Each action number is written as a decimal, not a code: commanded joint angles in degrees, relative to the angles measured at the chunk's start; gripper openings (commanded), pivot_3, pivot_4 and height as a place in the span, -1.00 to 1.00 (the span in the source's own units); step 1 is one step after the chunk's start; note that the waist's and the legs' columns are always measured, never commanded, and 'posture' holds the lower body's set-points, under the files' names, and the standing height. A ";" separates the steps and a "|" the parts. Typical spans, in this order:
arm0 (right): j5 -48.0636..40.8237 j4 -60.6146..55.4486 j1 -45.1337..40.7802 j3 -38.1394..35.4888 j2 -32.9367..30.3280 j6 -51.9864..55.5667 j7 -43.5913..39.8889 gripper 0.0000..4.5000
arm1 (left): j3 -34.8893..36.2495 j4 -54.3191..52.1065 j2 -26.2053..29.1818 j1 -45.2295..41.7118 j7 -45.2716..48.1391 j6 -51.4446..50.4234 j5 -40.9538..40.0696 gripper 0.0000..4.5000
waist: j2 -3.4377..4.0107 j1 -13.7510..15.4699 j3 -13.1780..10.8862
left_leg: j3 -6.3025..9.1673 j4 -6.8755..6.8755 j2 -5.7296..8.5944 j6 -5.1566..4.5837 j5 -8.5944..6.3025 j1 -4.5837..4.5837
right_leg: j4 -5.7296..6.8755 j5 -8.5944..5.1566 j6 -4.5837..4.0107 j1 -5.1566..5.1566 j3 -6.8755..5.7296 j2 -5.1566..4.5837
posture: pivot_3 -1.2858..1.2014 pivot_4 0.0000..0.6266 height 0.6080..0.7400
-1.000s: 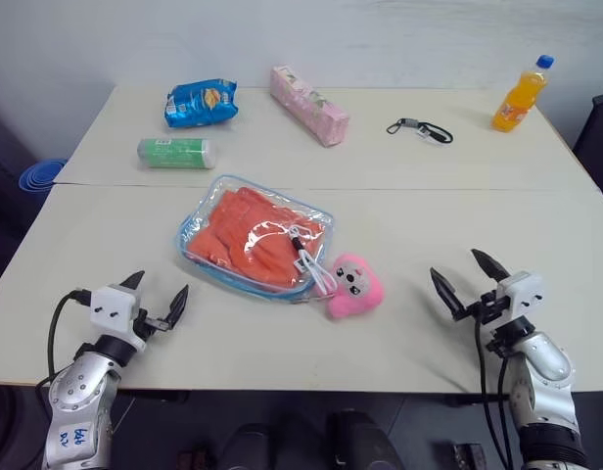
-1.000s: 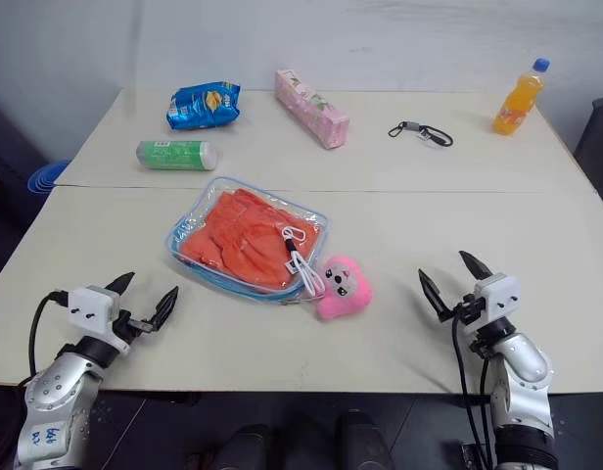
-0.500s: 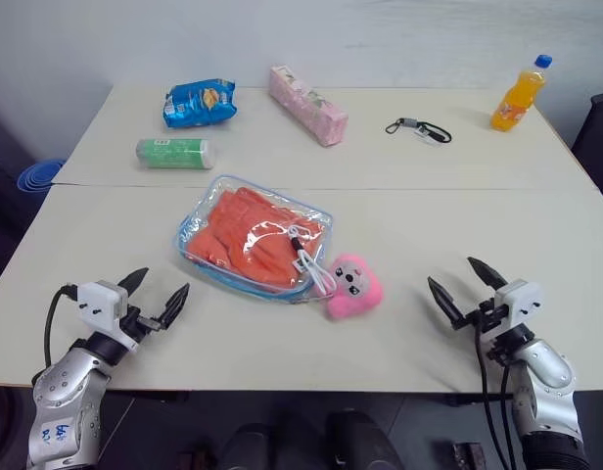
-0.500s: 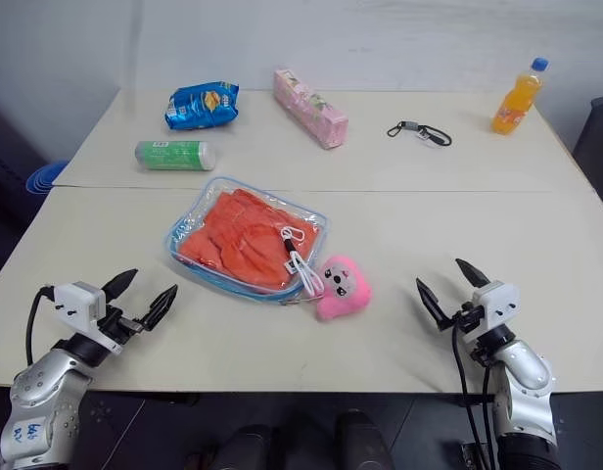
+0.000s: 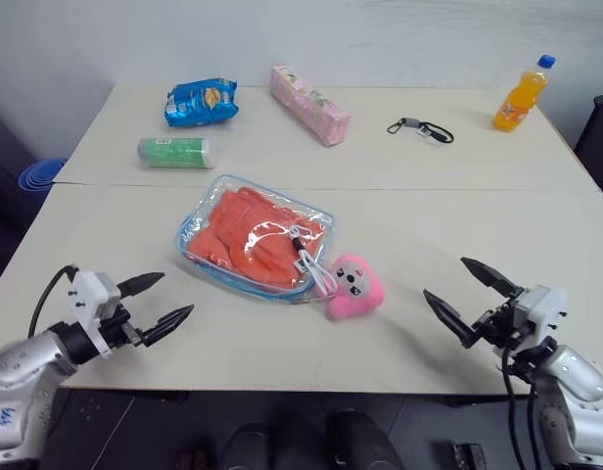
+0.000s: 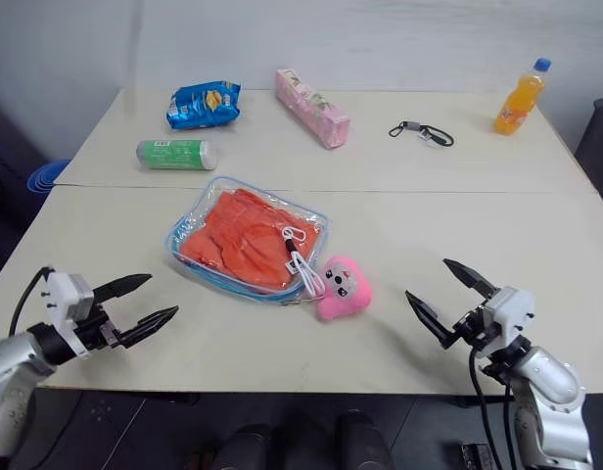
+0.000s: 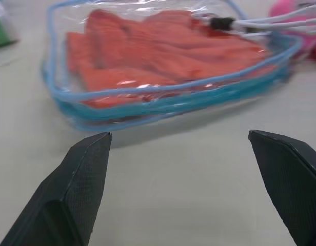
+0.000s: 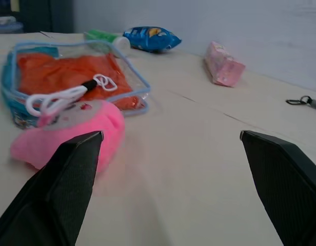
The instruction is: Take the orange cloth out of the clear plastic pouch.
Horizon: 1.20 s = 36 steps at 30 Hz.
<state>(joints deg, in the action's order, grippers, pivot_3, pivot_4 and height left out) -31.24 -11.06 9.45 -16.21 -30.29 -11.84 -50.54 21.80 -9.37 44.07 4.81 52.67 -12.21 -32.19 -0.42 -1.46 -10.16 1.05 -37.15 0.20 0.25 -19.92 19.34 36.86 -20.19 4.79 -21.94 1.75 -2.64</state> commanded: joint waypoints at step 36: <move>-7.75 -13.67 13.99 -11.50 -1.46 0.18 -6.15 1.00 | -37.41 79.81 -29.46 -72.90 15.24 35.38 39.99 -0.24 | -0.32 2.62 -0.16 | -0.24 -1.04 0.13 0.05 0.07 1.06 | 0.56 0.21 0.40 -0.87 0.16 0.20 | 0.03 -0.52 1.00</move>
<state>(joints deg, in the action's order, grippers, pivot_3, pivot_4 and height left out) -38.53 -23.93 23.43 -27.11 -31.51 -11.82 -57.12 -16.34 70.32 14.30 -67.28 68.14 23.66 7.21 -0.75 1.16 -10.32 0.82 -38.20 0.32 0.32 -19.84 20.38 37.42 -19.98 5.19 -22.81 1.90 -2.44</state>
